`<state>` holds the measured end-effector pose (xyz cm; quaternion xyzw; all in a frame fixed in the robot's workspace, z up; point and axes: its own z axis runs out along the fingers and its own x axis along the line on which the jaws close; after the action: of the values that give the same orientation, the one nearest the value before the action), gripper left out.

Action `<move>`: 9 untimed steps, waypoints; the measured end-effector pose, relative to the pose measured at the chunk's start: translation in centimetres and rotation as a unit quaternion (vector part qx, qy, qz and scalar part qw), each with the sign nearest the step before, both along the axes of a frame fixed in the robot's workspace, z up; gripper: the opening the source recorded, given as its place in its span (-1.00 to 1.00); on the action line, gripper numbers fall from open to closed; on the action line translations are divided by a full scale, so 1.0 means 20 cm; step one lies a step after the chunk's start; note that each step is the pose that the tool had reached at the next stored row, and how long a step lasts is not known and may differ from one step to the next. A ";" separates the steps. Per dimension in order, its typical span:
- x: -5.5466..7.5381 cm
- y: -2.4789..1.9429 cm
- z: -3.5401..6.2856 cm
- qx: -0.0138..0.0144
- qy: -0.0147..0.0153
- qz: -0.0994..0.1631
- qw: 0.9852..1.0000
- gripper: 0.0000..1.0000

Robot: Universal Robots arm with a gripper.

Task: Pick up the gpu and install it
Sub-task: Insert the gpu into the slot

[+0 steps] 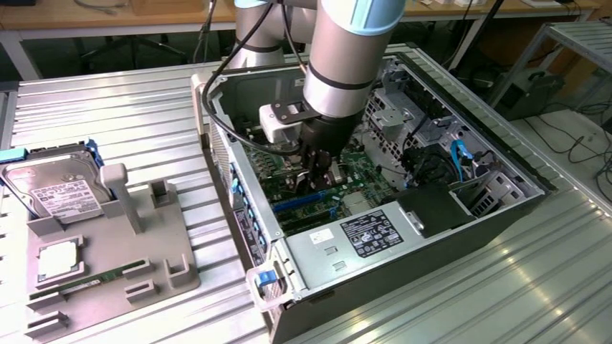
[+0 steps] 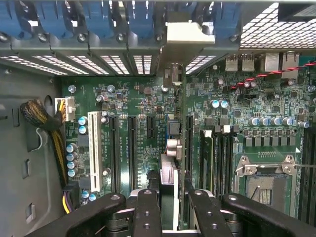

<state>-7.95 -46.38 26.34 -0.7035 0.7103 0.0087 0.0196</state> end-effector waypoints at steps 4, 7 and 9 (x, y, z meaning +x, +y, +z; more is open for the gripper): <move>0.00 0.000 -0.005 0.000 0.000 0.000 1.000 -0.45; -0.01 0.000 -0.015 0.000 0.000 0.000 1.000 -0.45; -0.01 0.000 -0.022 0.000 0.000 0.000 1.000 -0.45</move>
<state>-8.12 -46.38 25.89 -0.7036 0.7102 0.0088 0.0198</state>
